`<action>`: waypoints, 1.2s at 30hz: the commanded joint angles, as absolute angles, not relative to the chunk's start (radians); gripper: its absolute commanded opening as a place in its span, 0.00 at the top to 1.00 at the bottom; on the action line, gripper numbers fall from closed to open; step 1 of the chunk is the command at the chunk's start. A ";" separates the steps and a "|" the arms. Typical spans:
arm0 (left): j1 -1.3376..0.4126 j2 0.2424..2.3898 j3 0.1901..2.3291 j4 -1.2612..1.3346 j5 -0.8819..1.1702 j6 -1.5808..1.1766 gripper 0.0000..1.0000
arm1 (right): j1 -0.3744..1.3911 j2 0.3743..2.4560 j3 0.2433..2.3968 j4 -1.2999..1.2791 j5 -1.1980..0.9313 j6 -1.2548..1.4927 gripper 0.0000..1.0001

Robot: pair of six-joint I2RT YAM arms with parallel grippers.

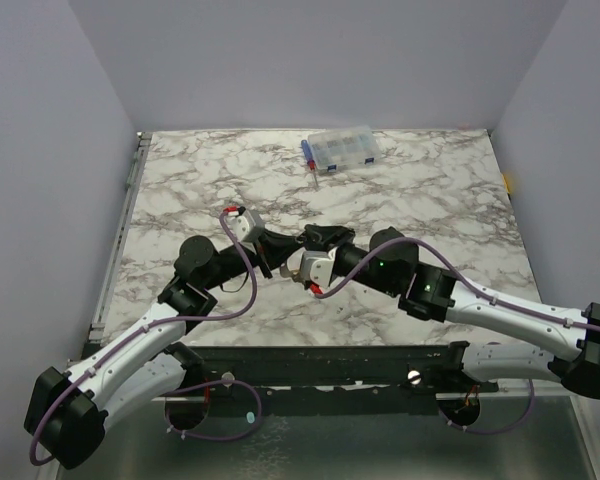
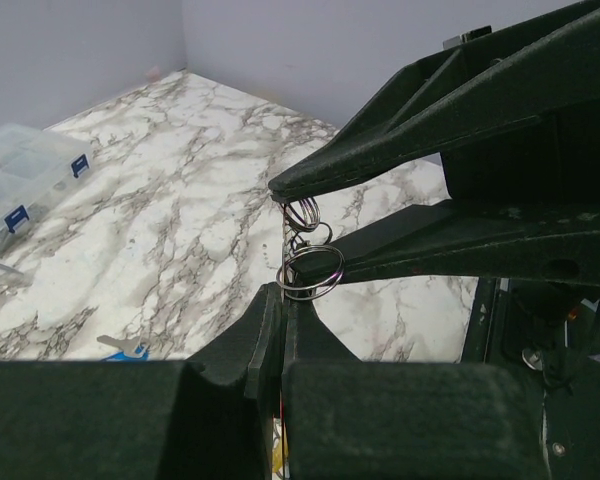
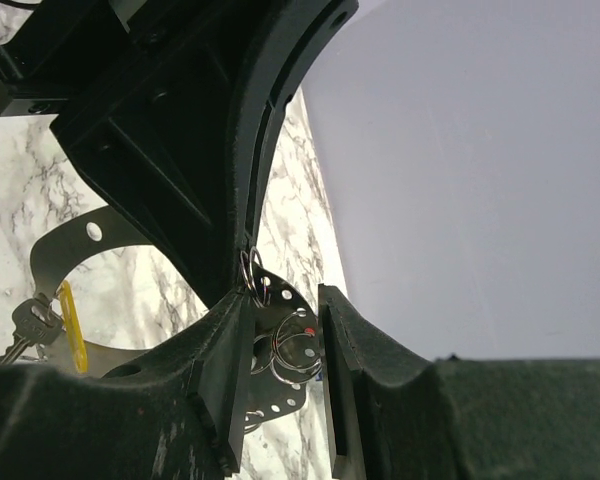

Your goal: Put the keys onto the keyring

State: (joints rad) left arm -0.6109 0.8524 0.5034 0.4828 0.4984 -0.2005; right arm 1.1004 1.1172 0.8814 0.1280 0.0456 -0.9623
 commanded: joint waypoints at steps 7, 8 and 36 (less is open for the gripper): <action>-0.614 0.824 0.538 0.500 0.548 -0.163 1.00 | 1.101 1.145 0.970 -0.034 -0.040 -0.948 0.62; -0.614 0.824 0.538 0.500 0.550 -0.161 1.00 | 1.101 1.153 0.979 -0.052 -0.042 -0.948 0.63; -0.615 0.795 0.540 0.468 0.593 -0.109 1.00 | 1.102 1.074 0.906 0.000 -0.041 -0.770 0.99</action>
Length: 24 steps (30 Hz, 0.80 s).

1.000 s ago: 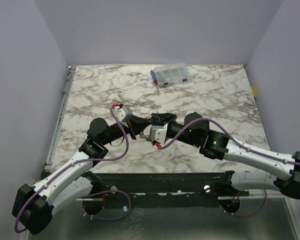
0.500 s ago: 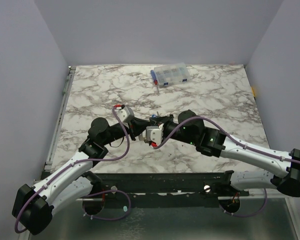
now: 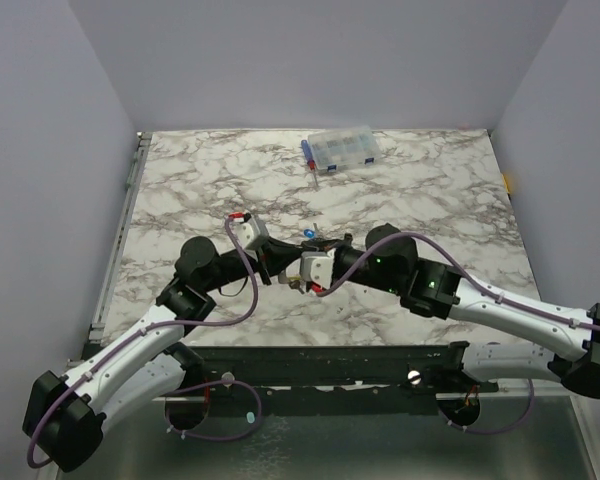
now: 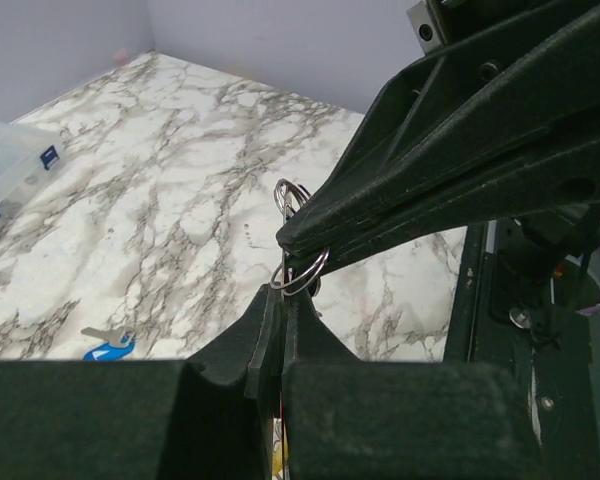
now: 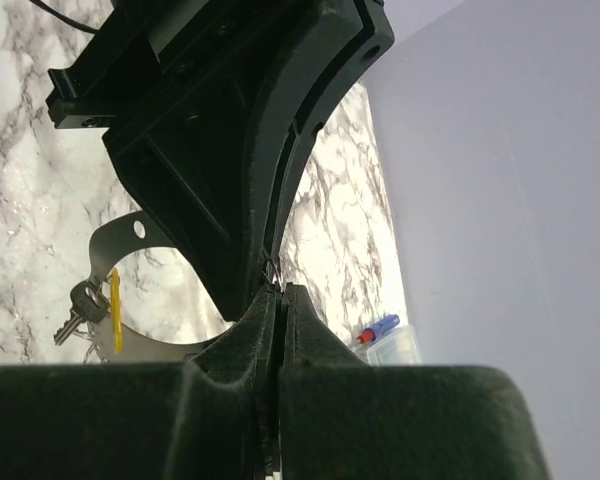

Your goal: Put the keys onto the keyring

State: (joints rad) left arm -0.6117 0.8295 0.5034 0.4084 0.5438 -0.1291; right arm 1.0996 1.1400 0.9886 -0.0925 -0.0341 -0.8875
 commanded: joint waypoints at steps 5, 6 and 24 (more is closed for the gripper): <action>-0.617 0.790 0.540 0.477 0.629 -0.094 0.98 | 1.101 0.977 0.768 0.246 -0.012 -0.642 0.99; -0.617 0.789 0.539 0.482 0.639 -0.095 0.94 | 1.102 0.962 0.741 0.287 -0.008 -0.617 0.99; -0.618 0.700 0.505 0.552 0.806 -0.072 0.52 | 1.101 0.808 0.578 0.488 -0.124 -0.415 0.99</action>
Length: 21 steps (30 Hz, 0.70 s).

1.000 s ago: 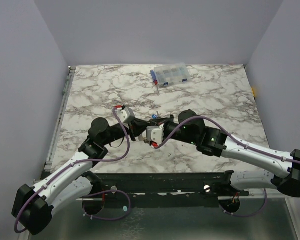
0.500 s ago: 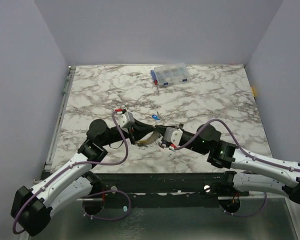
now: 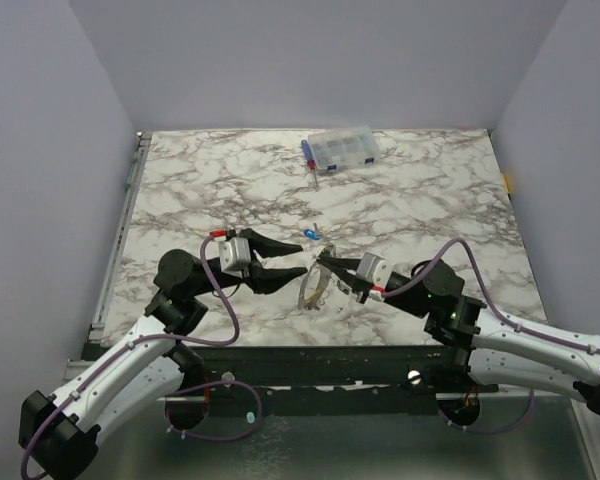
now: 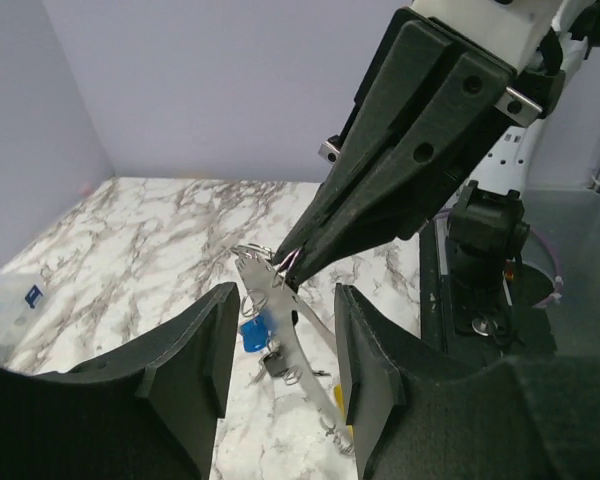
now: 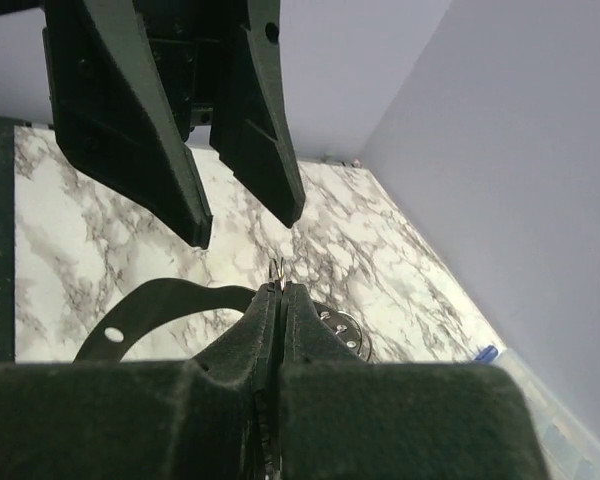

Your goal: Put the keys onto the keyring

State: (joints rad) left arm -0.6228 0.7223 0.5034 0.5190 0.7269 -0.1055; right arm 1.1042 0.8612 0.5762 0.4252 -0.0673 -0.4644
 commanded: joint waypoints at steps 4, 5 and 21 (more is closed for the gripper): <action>-0.622 0.702 0.505 0.557 0.837 -0.066 0.54 | 1.102 0.776 0.585 0.442 -0.189 -0.379 0.99; -0.625 0.706 0.505 0.561 0.841 -0.066 0.55 | 1.102 0.774 0.591 0.431 -0.210 -0.371 0.99; -0.701 0.682 0.465 0.618 0.899 -0.037 0.64 | 1.101 0.801 0.591 0.524 -0.318 -0.220 0.99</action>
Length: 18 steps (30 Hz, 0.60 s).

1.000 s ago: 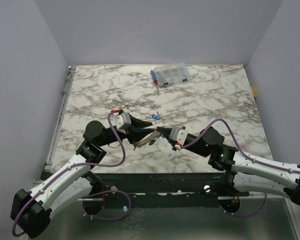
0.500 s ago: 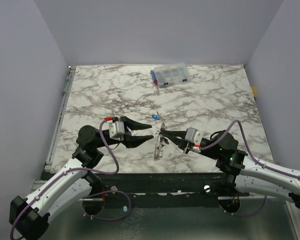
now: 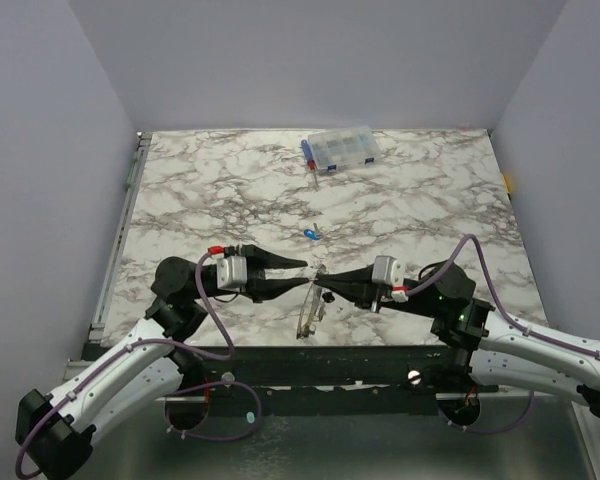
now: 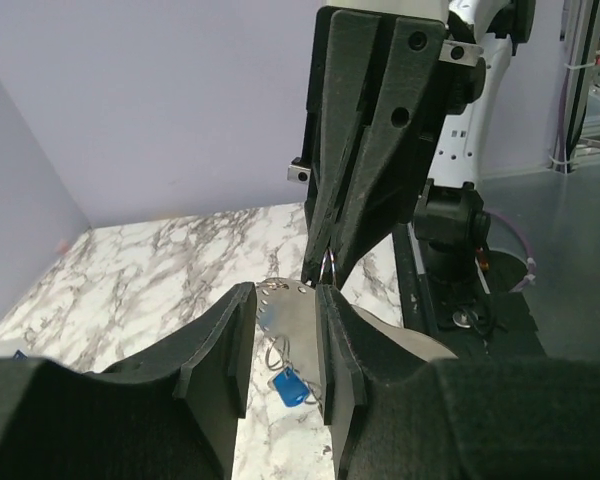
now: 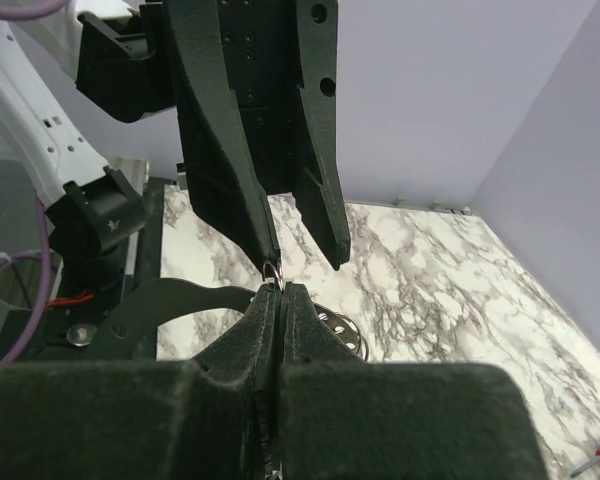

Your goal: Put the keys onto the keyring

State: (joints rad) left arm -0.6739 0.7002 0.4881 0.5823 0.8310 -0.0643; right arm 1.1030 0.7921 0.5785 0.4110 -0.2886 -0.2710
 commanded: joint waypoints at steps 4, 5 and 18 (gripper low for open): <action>-0.703 0.667 0.458 0.618 0.898 -0.024 0.59 | 1.101 0.789 0.592 0.527 -0.306 -0.213 0.99; -0.703 0.661 0.456 0.618 0.897 -0.020 0.57 | 1.101 0.781 0.591 0.531 -0.307 -0.209 0.99; -0.718 0.693 0.471 0.628 0.920 -0.030 0.61 | 1.101 0.819 0.601 0.574 -0.353 -0.165 0.99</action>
State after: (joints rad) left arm -0.6968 0.6861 0.4694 0.6052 0.8631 -0.0292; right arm 1.1007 0.8001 0.5785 0.4725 -0.3305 -0.1844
